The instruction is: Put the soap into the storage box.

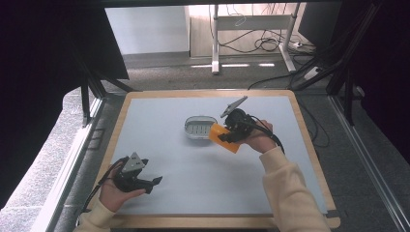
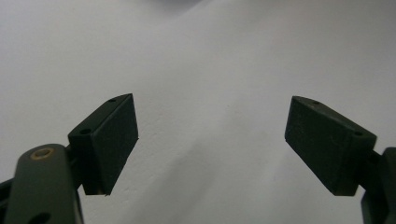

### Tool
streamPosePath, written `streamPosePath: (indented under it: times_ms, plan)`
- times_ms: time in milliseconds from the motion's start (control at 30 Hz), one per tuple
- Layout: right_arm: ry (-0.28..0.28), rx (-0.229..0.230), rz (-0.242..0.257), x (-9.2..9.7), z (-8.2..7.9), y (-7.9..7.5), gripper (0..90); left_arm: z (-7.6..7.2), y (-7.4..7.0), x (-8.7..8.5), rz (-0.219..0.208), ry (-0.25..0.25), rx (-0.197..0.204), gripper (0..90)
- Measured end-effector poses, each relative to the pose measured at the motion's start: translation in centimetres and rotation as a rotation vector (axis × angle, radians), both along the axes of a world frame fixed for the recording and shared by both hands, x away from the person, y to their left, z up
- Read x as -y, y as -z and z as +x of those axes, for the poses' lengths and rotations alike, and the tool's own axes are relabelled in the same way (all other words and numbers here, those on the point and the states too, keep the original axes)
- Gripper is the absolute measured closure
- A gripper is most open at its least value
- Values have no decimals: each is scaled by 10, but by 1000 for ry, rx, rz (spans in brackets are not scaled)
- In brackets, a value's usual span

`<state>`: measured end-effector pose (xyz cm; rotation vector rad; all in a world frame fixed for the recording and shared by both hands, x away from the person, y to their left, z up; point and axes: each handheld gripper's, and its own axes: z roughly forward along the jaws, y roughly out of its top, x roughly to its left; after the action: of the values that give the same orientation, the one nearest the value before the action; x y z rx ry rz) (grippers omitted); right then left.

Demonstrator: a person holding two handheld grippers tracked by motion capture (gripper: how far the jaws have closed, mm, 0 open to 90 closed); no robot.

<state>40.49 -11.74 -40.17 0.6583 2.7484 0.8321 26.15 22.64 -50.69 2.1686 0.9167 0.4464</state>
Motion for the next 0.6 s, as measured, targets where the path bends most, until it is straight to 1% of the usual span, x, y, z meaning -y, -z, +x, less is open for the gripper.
streamPosePath:
  times_ms: [400,600]
  plan:
    - [-13,5,-2,-8,7,-4,617,0,0,0,1,4,-3,173]
    - [-19,5,-6,-12,12,-7,617,0,0,0,2,4,-4,173]
